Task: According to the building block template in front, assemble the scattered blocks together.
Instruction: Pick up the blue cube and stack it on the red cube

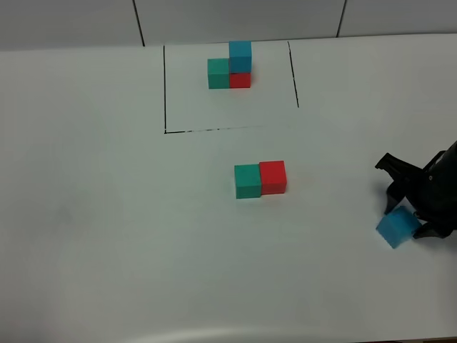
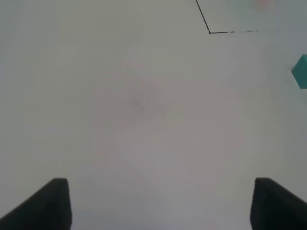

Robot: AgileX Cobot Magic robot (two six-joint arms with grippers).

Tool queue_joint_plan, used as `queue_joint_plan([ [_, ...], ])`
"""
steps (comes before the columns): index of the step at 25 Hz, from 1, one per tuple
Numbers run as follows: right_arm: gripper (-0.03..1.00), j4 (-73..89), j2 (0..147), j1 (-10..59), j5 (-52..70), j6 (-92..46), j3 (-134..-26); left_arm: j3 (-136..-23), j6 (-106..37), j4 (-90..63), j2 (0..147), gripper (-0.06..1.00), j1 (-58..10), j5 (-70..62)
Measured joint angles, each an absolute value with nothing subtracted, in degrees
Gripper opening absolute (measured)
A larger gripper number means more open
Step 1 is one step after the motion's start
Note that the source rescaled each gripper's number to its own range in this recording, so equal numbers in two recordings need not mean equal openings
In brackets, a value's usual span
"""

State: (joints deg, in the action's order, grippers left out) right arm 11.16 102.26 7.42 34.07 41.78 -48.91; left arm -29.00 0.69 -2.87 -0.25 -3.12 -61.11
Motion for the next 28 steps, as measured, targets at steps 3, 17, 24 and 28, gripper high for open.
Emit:
queue_joint_plan([
  [3,0.01,11.1,102.3,7.4,34.3,39.8,-49.0,-29.0,0.7,-2.9,-0.2,0.75,-3.1,-61.1],
  [17,0.01,3.6,102.2,17.8,52.4,3.0,-71.4,-29.0,0.7,-2.9,-0.2,0.75,-3.1,-61.1],
  [24,0.01,3.1,110.3,27.4,62.3,4.4,-88.1,-29.0,0.7,-2.9,-0.2,0.75,-3.1,-61.1],
  [28,0.01,2.6,116.5,30.9,64.6,4.6,-95.9,-29.0,0.7,-2.9,-0.2,0.75,-3.1,-61.1],
])
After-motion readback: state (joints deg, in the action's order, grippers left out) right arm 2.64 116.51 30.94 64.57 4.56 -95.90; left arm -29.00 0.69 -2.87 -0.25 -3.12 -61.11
